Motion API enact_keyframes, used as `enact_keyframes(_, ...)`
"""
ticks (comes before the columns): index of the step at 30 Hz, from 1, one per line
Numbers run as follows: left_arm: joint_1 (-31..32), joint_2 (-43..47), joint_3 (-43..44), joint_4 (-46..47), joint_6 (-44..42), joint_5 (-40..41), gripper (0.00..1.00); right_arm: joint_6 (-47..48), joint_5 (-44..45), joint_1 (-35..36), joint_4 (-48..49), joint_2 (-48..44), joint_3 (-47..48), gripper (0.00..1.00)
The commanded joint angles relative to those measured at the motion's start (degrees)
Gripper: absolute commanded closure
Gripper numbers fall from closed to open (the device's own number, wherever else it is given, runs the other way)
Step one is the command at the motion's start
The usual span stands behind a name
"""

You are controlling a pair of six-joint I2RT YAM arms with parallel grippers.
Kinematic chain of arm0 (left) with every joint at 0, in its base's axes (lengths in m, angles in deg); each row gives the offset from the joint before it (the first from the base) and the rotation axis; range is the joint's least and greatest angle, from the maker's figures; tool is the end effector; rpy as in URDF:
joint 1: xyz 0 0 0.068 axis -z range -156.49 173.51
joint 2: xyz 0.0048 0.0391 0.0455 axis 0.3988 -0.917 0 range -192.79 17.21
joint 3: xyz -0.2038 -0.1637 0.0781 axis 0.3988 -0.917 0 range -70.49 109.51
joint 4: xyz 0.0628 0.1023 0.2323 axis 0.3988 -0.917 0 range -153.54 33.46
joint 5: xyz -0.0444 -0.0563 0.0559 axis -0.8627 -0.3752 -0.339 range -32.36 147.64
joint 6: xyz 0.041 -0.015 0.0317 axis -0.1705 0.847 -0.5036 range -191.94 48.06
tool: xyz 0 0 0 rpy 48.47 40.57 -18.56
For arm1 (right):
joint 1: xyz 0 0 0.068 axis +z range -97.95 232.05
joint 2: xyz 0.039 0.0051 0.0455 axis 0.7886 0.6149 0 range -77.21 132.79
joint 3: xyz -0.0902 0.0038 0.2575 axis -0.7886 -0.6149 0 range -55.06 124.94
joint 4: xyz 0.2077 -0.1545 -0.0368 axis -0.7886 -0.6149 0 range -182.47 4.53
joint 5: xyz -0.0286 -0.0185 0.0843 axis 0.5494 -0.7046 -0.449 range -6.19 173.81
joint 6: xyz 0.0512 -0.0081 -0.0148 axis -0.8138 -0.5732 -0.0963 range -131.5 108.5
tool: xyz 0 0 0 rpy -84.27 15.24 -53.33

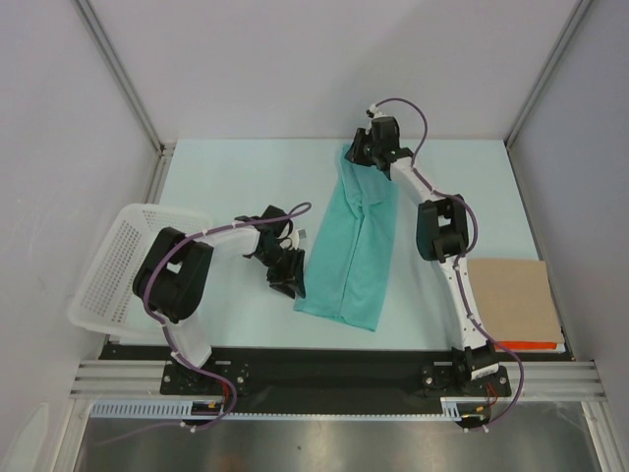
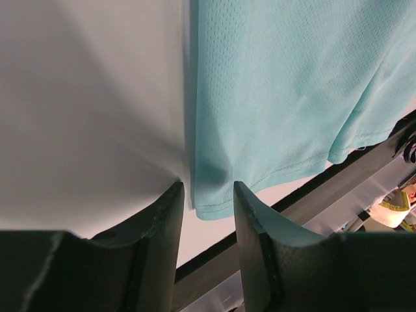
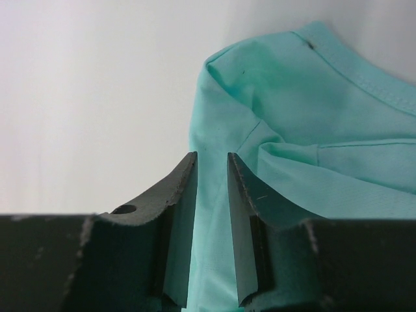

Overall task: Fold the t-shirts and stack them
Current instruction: Fold the tshirt

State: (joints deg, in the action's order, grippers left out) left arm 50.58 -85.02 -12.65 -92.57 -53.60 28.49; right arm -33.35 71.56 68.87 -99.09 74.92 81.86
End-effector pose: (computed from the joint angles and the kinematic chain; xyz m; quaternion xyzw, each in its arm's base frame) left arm 0.2685 -0.1568 0.1393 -0.0944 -0.9601 0.2625 0.0223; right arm 0.5730 0.1811 0.1782 -0.0167 0.8575 0.2542 0.4470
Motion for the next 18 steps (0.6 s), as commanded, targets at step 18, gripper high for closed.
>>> enact_keyframes(18, -0.35, 0.46, -0.80, 1.49, -1.04, -2.40, 0.62, -2.06, 0.83, 0.32, 0.01, 0.97, -0.69, 0.70)
